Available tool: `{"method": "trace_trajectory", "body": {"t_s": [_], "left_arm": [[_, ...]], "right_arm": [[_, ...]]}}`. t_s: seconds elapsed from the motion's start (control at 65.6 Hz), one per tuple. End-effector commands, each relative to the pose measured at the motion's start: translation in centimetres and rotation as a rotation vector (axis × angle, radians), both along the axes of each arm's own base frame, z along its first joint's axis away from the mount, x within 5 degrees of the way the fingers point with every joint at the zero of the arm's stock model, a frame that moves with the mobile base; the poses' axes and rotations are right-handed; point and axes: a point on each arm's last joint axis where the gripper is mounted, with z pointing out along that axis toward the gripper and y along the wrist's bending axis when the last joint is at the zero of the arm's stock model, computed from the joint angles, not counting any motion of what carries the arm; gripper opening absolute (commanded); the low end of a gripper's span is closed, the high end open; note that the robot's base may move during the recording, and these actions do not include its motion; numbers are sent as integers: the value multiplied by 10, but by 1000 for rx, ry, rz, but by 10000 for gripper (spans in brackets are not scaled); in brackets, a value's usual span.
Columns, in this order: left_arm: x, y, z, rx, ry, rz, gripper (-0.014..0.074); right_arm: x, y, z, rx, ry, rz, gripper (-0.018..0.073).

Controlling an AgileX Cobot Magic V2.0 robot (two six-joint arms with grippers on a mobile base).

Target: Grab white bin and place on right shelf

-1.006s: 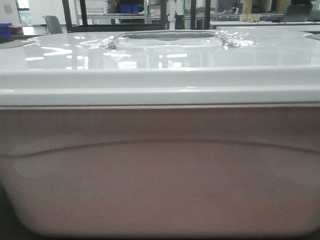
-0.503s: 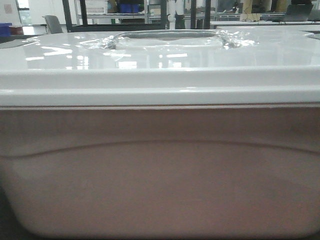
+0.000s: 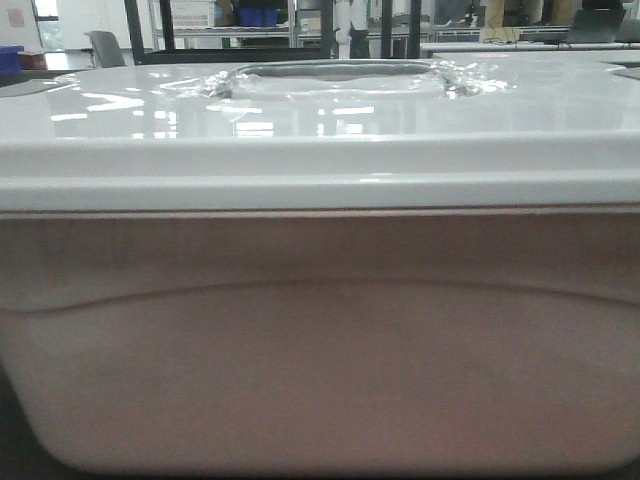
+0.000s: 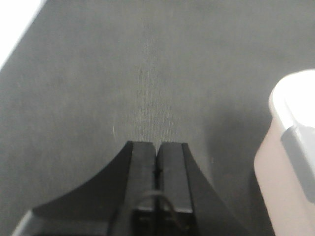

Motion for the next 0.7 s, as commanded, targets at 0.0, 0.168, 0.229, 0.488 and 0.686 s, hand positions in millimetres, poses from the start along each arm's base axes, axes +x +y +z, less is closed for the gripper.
{"method": "trace_trajectory", "body": {"t_s": [0.0, 0.168, 0.229, 0.488, 0.686], "left_arm": [[22, -3, 18, -3, 42, -5, -118], [50, -7, 30, 18, 241, -21, -118], [59, -9, 30, 27, 326, -27, -118], [91, -21, 18, -51, 556, -76, -118], [106, -27, 4, -105, 632, -92, -118]], "right_arm": [[23, 0, 24, -15, 53, 2, 30], [54, 1, 35, -22, 364, 11, 30], [62, 1, 35, -25, 462, 14, 30], [90, 2, 14, -30, 743, 20, 30], [91, 2, 6, -32, 842, 22, 30]]}}
